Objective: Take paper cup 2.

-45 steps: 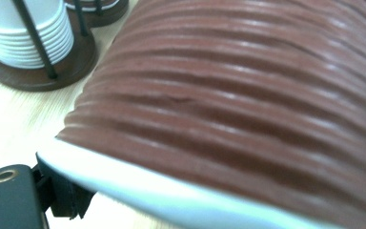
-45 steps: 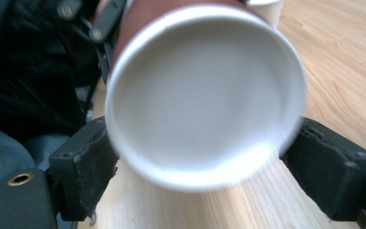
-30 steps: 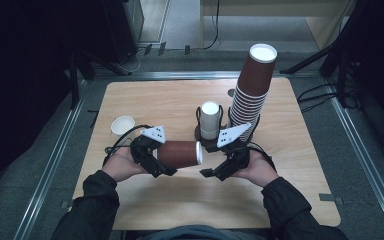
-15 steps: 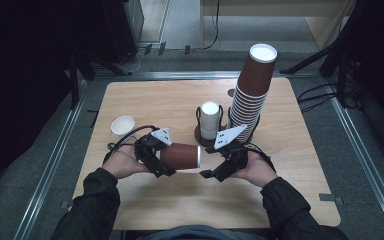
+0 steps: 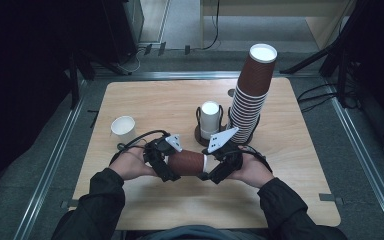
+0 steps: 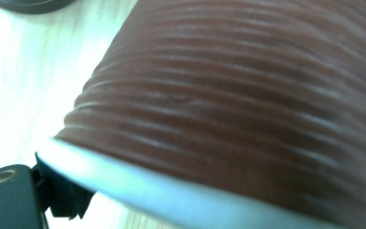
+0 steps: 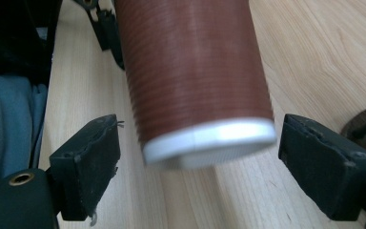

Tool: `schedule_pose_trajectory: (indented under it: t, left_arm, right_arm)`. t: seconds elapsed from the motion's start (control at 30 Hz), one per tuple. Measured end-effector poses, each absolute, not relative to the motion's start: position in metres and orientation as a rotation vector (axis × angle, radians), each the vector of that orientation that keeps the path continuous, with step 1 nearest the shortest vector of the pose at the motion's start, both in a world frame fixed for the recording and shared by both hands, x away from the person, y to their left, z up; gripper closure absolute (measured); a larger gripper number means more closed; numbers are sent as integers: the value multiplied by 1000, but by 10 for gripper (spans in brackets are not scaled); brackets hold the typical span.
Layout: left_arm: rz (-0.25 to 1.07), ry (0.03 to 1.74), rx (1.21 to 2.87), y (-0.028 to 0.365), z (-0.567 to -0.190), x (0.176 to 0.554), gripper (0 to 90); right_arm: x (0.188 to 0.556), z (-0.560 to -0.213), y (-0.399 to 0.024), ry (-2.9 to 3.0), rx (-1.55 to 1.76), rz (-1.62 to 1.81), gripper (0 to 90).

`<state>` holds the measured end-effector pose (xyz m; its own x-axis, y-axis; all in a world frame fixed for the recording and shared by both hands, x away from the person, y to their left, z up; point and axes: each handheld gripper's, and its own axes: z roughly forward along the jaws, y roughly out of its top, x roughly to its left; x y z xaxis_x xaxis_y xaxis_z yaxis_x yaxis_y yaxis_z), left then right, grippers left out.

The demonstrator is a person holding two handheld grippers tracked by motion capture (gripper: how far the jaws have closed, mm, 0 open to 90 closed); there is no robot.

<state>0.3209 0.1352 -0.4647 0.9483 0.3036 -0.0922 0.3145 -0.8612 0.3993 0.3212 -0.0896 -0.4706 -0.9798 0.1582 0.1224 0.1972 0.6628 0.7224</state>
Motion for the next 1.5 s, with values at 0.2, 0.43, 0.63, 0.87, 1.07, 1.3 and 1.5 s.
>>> schedule_pose_trajectory:
  t: [0.2,0.43,0.63,0.87,1.07,1.3,1.5]
  left_arm:
    - [-61,425,2686,130,-465,319,72]
    - [-84,411,2696,123,-466,316,72]
    - [-110,424,2697,121,-468,317,71]
    - [-127,425,2703,120,-471,316,63]
    - [-132,426,2617,124,-464,317,0]
    - [-75,412,2546,136,-464,318,0]
    - [-68,433,2491,145,-458,317,0]
  right_arm:
    - [318,-473,-82,-2839,-255,-1199,143]
    - [315,-477,-72,-2877,-215,-1150,147]
    - [314,-478,-70,-2884,-172,-1129,206]
    - [314,-480,-69,-2879,-162,-1104,211]
    - [314,-476,-73,-2886,-159,-1153,209]
    - [318,-473,-81,-2873,-202,-1181,209]
    - [319,-468,-88,-2836,-233,-1240,208]
